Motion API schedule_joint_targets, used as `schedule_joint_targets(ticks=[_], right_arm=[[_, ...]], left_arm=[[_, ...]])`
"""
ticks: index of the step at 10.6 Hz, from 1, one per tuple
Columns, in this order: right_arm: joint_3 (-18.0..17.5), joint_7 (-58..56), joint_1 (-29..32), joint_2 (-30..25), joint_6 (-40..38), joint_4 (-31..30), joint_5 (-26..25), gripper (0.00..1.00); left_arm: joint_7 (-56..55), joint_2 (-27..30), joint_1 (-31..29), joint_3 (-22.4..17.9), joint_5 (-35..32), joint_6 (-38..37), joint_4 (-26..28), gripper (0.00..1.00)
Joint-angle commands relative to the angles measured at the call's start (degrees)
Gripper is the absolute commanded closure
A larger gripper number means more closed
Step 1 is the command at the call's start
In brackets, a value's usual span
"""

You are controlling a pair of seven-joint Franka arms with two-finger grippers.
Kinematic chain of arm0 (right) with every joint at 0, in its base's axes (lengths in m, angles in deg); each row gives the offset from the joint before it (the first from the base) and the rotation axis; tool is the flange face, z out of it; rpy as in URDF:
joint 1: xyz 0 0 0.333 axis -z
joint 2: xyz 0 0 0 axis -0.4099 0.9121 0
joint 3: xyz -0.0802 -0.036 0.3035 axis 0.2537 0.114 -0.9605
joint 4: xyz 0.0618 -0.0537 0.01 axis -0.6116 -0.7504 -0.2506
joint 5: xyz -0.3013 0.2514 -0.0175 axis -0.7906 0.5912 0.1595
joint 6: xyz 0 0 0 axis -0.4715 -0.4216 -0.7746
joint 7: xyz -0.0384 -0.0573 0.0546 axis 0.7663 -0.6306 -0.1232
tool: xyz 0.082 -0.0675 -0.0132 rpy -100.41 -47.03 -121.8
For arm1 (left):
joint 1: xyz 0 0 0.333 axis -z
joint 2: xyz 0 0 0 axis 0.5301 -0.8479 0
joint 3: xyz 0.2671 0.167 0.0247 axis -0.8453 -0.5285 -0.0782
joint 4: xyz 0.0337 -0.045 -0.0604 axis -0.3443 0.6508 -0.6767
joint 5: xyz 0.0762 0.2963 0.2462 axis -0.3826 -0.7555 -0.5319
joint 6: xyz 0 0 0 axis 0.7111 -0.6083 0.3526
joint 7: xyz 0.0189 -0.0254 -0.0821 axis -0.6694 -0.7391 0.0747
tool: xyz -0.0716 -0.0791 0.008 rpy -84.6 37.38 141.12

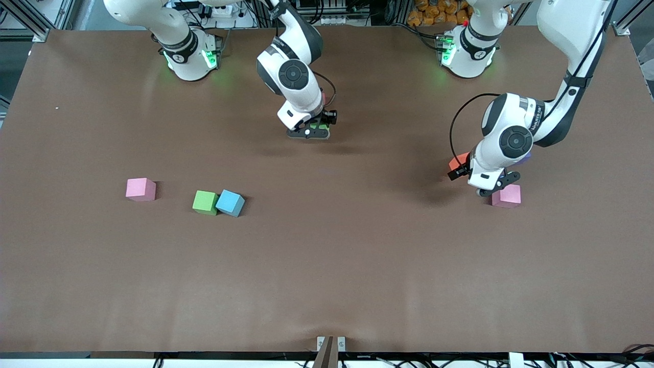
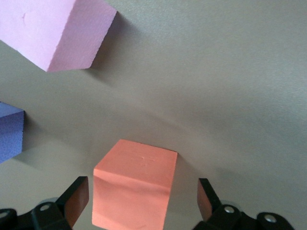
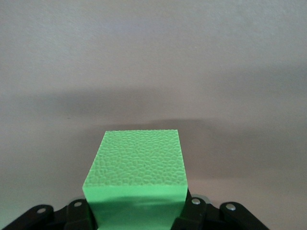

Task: Arrange blocks into number 1
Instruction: 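Place the green cube with the right gripper while the left gripper grasps orange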

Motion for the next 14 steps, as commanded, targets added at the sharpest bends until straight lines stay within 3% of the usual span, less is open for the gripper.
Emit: schedule_joint_targets(ticks=[1, 14], right_arm=[[-0.33, 0.32, 0.3, -3.07, 0.36, -3.89, 0.93, 0.42], [-0.68, 2.25, -2.69, 1.59, 0.8, -3.28, 1.01, 0.42]], left_arm=[[0.63, -0.82, -1.69, 0.46, -2.55, 0.97, 0.79, 0.0], [0.1, -3.73, -1.43, 1.25, -2.56, 1.06, 0.61, 0.0]])
